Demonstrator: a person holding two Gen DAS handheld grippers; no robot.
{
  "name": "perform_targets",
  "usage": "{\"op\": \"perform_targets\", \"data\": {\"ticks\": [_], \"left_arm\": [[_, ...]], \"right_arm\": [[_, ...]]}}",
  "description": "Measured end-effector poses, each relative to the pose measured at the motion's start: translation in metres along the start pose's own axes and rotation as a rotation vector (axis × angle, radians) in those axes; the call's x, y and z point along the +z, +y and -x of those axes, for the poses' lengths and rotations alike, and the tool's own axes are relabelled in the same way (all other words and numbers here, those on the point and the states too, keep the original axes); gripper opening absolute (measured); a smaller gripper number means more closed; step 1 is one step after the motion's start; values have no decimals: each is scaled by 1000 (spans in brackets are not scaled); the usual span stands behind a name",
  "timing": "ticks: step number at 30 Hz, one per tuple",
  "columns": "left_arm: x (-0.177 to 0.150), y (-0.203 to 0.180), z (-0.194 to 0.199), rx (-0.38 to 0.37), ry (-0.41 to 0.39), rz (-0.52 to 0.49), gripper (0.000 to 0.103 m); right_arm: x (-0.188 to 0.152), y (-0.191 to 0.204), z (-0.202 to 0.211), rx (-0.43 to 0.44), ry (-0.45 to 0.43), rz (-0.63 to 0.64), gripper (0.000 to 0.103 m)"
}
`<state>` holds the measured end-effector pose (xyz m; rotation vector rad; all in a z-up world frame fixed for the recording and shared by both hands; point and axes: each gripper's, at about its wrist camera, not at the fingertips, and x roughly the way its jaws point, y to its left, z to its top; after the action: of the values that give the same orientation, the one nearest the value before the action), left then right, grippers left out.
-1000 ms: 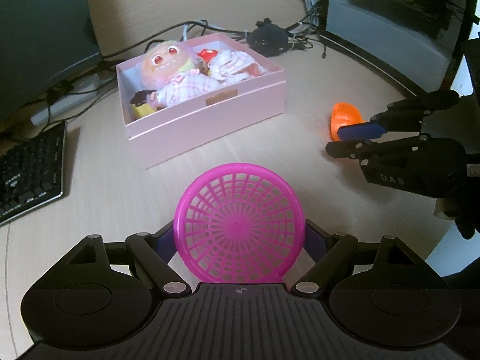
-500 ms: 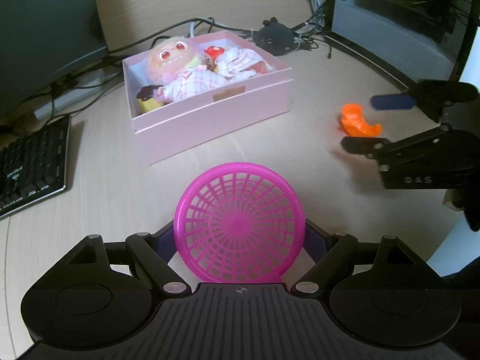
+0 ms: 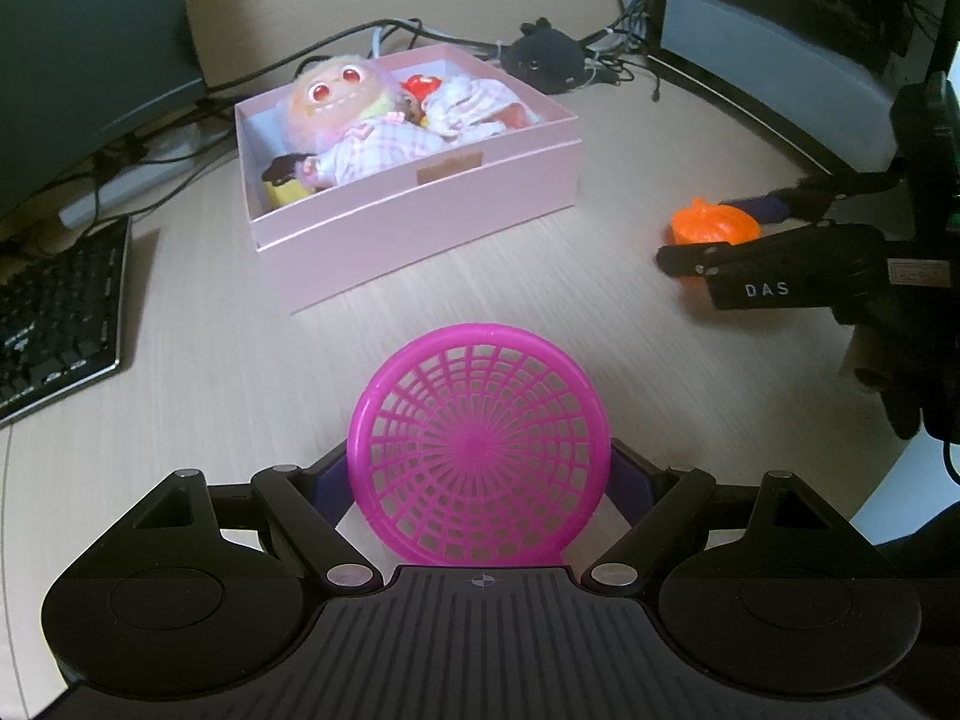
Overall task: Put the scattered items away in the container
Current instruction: 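Carry the orange toy over the pink box and open the right tool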
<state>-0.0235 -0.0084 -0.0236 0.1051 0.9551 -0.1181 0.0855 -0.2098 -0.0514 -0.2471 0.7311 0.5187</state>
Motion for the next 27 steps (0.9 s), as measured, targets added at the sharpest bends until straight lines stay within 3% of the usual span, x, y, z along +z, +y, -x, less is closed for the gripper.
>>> {"op": "perform_targets", "data": {"ticks": [7, 13, 20, 27], "left_arm": [[1, 1, -1, -3, 19, -5, 88], [14, 5, 6, -25, -10, -24, 88], [59, 21, 22, 51, -163, -33, 88], [93, 38, 22, 97, -246, -4, 88]], "right_arm": [[1, 29, 20, 136, 16, 103, 58], [23, 55, 38, 217, -41, 203, 58], [78, 53, 43, 180, -176, 228, 58], [142, 41, 10, 124, -283, 217, 58]]}}
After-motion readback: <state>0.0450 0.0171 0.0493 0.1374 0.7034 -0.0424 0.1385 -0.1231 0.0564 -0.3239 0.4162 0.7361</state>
